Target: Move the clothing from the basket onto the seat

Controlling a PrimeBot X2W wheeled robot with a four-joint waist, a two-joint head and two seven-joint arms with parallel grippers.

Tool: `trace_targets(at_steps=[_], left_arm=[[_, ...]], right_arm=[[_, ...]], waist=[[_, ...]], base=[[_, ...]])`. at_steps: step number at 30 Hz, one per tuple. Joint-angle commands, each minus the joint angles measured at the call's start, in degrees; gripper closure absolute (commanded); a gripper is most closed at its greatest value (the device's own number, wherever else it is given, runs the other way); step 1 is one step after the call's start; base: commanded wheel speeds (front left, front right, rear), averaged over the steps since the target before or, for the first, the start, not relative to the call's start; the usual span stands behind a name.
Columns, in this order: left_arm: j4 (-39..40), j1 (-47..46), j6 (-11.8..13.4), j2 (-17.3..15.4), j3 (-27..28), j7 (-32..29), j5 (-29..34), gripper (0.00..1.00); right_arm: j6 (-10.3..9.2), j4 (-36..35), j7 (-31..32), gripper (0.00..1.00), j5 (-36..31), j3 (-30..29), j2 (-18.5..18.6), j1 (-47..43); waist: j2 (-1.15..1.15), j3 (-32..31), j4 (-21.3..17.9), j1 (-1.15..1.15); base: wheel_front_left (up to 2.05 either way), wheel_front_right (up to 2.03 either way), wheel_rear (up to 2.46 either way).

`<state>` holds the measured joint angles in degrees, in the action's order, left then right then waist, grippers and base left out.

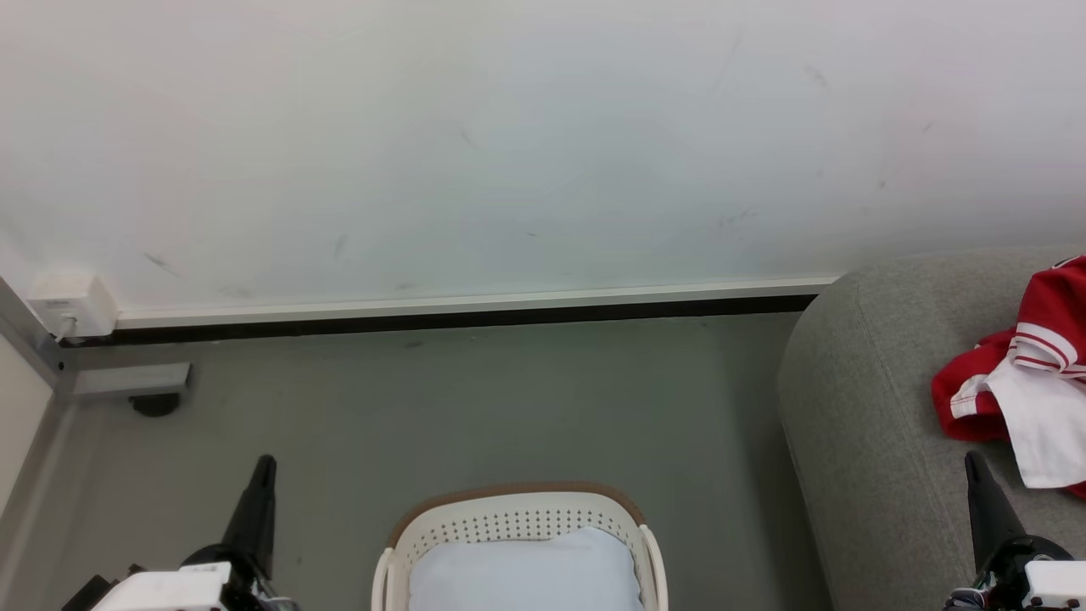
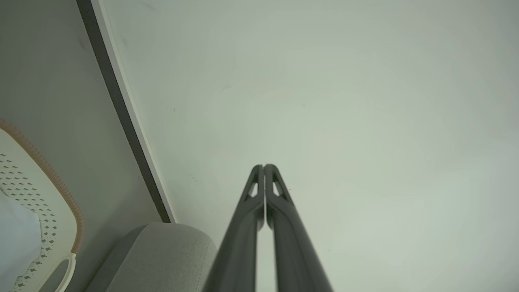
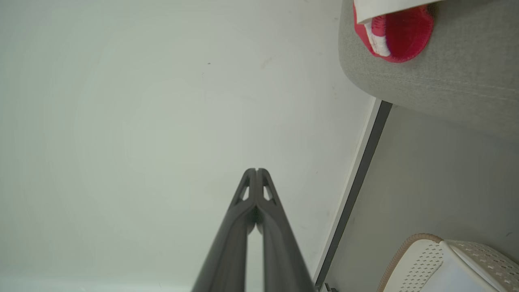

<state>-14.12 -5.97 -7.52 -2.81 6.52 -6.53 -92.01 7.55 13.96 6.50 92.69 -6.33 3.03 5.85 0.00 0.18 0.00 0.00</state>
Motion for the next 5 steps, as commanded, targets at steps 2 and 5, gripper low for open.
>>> trace_targets(at_steps=[2,5], left_arm=[[0.2,-0.5,0.1,-0.1,0.1,-0.2,-0.7,1.0],[0.2,-0.5,0.1,-0.1,0.1,-0.2,-0.7,1.0]], right_arm=[[-0.12,0.2,0.1,1.0,-0.4,-0.3,-0.1,0.7],[-0.12,0.2,0.1,1.0,-0.4,-0.3,-0.1,0.7]], waist=[[0.0,0.0,0.0,0.0],[0.0,0.0,0.0,0.0]], base=[[0.0,0.0,0.0],[0.0,0.0,0.0]])
